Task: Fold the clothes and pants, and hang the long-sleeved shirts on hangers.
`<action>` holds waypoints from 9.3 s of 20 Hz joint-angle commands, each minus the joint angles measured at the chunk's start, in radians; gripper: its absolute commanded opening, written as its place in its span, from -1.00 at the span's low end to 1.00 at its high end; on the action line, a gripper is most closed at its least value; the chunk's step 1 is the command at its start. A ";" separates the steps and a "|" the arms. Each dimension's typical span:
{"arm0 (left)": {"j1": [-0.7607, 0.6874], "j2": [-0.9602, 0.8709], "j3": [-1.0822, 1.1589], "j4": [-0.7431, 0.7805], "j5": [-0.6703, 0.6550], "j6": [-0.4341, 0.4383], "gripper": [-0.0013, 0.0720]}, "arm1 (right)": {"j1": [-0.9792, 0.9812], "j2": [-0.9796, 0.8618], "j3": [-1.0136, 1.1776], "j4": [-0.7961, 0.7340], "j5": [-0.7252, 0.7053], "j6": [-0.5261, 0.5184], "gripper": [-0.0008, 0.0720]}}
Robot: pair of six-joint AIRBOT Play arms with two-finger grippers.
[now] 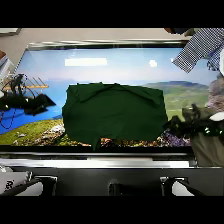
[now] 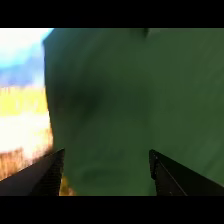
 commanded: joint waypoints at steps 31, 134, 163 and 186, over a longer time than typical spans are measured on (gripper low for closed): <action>0.051 0.019 -0.547 -0.288 0.353 0.282 0.86 | -0.002 -0.010 -0.264 0.354 -0.240 -0.161 -0.90; 0.138 -0.007 -0.028 0.174 -0.109 0.050 0.24 | 0.058 0.120 -0.288 0.019 -0.199 -0.171 -0.05; 0.215 -0.059 -0.464 -0.202 0.244 0.399 0.23 | 0.058 0.121 -0.288 0.114 -0.190 -0.190 -0.91; 0.093 0.280 0.349 -0.138 0.147 0.084 -0.93 | 0.196 0.238 0.725 0.053 -0.139 -0.074 -0.91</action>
